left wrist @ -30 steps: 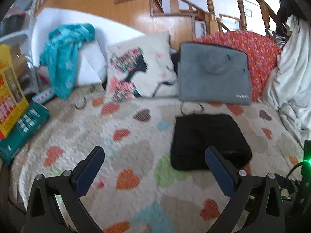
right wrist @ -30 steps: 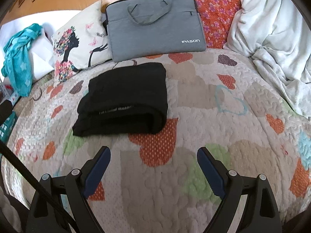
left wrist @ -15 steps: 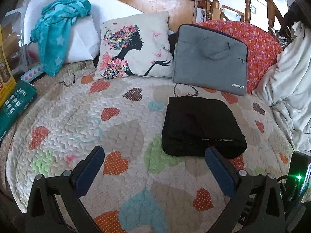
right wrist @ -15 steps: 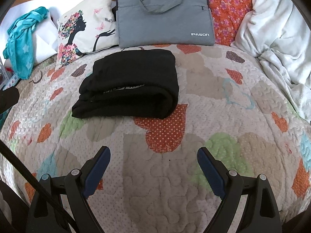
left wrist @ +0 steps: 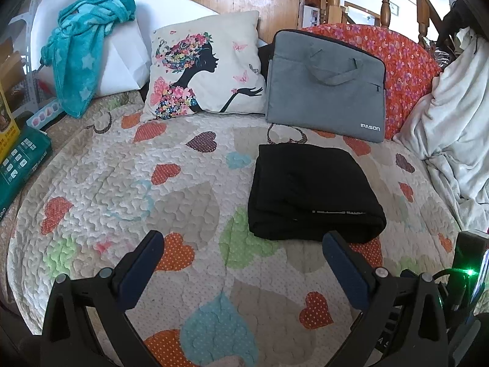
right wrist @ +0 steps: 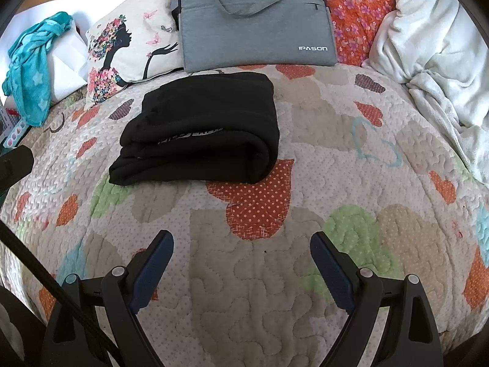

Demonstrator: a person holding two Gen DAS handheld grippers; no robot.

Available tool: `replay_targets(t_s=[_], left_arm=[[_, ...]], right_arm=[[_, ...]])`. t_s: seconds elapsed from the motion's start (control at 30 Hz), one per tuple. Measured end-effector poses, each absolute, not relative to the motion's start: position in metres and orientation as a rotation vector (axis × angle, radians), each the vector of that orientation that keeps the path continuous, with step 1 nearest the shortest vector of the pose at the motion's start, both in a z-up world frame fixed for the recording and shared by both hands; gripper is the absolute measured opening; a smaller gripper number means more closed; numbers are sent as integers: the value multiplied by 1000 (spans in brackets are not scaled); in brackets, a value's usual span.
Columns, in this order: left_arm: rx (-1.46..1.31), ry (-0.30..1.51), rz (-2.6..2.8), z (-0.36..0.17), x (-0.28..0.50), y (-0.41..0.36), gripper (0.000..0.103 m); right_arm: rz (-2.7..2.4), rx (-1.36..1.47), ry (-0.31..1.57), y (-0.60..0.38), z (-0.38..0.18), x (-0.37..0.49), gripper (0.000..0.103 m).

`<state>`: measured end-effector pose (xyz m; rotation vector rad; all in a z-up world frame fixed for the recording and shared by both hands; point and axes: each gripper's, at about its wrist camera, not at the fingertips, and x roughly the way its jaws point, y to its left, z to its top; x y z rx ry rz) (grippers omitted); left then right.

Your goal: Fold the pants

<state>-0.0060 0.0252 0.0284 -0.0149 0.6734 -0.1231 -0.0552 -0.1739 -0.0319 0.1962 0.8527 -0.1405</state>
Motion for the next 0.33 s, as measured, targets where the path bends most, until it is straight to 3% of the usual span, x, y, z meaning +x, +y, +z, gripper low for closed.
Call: replay_targets(t_s=[0.33], left_arm=[[-79, 768, -128, 13, 5, 33, 103]], right_arm=[[-137, 190, 860, -168, -35, -56, 94]])
